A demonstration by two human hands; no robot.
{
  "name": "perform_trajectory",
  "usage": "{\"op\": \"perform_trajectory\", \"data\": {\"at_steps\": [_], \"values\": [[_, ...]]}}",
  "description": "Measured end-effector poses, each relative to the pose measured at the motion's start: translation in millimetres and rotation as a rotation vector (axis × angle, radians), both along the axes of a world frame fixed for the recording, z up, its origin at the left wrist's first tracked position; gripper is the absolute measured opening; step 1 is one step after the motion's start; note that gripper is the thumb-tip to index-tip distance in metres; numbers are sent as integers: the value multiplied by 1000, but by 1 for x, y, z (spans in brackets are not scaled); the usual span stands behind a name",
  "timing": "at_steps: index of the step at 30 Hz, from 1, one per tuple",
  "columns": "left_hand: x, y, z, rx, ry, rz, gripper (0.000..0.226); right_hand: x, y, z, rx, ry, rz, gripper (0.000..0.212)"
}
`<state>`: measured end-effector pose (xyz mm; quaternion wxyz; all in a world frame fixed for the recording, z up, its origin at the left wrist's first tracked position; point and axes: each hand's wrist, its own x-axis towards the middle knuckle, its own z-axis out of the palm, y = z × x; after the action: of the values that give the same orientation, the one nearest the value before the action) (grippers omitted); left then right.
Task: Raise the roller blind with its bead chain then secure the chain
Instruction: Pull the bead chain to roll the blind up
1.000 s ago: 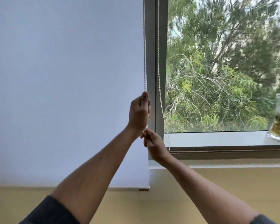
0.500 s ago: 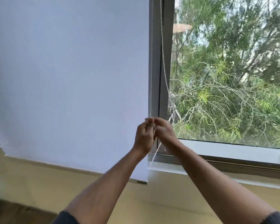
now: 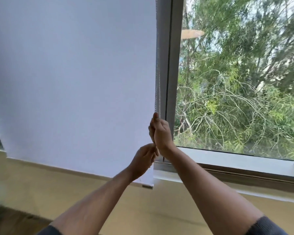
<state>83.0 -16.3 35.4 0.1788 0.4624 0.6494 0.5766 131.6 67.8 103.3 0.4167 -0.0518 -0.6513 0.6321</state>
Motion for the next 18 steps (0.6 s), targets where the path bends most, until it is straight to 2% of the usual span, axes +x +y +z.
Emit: {"op": "perform_trajectory", "data": {"at_steps": [2, 6, 11, 13, 16, 18], "values": [[-15, -3, 12, 9, -63, 10, 36, 0, 1, -1, -1, 12, -25, 64], [-32, 0, 73, 226, -198, 51, 38, -6, -2, -23, 24, 7, -41, 69], [-30, 14, 151, 324, -193, -163, 47, -18, -11, -62, 49, -114, -168, 60], [-22, 19, 161, 347, -242, -213, 44, -22, -8, -68, 45, -114, -182, 59], [-14, 27, 149, 434, -198, -95, 59, -26, -4, -76, 72, -141, -192, 58], [-14, 31, 133, 459, -157, -22, 66, -26, -1, -83, 94, -225, -155, 58]]}}
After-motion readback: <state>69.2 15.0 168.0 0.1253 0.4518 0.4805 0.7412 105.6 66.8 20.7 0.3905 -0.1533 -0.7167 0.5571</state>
